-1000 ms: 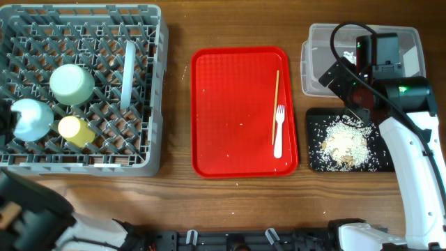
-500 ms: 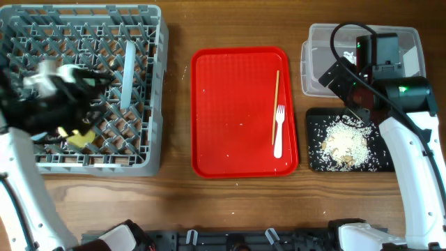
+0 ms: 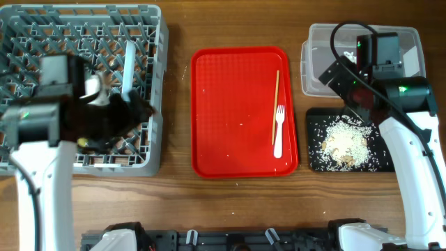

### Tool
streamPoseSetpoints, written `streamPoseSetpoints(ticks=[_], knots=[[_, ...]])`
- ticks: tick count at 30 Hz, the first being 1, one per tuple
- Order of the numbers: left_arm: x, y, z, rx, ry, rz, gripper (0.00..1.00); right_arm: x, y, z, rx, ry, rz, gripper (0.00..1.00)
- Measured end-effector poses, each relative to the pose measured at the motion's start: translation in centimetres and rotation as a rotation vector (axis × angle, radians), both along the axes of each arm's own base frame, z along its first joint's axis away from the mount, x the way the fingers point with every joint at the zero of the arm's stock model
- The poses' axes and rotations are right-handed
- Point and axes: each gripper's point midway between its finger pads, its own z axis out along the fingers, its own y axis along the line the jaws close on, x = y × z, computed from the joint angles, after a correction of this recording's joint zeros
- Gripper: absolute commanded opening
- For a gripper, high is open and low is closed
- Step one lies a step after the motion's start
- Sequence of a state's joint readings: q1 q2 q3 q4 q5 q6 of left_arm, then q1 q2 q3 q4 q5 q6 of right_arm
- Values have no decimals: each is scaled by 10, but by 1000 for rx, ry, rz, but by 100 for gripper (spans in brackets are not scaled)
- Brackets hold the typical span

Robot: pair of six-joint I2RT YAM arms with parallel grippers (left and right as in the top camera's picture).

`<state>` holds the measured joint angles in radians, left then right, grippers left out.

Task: Sort waste into correct bins and load items into the dishwasher rack
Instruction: 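Withdraw the left gripper and move the right gripper to the fork, then grasp the white plastic fork with the right gripper and lift it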

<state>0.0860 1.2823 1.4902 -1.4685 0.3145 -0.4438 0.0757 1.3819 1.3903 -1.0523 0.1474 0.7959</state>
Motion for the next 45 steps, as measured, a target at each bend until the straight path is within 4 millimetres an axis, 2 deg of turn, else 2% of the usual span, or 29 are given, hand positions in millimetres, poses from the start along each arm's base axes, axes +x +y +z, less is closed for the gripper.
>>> streamPoseSetpoints(ticks=[3,6,9,11,14,15,17,18,20,22,24,28,30,35,39,45], knots=[[-12,49,17,68,-64,255,100,7,1,4,10,-35,-8,100],[-36,76,30,96,-106,420,100,10,14,5,74,-45,31,100],[-60,96,38,107,-123,575,100,11,40,7,171,-49,154,100],[-67,97,36,103,-107,605,100,5,58,2,186,-18,260,100],[-73,96,33,93,-71,618,100,-11,84,-25,182,84,384,99],[-73,95,32,91,-63,617,100,-20,91,-40,178,133,414,95],[-74,95,31,90,-57,618,100,-42,106,-82,163,267,475,71],[-74,95,31,90,-57,618,100,-51,110,-98,150,320,496,67],[-74,95,31,88,-57,621,100,-70,114,-127,113,416,527,55],[-74,95,31,87,-56,623,100,-77,113,-142,94,455,533,53],[-74,95,31,87,-56,624,100,-75,113,-151,82,451,543,53],[-74,95,31,87,-56,624,100,-77,110,-185,56,464,574,35],[-74,95,31,88,-56,624,100,-77,109,-199,49,482,579,33],[-75,96,31,91,-55,625,100,-62,113,-214,34,449,603,33],[-75,96,31,91,-55,625,100,-53,106,-221,-24,439,608,35],[-74,96,31,91,-56,625,100,-43,102,-224,-71,408,606,30]])
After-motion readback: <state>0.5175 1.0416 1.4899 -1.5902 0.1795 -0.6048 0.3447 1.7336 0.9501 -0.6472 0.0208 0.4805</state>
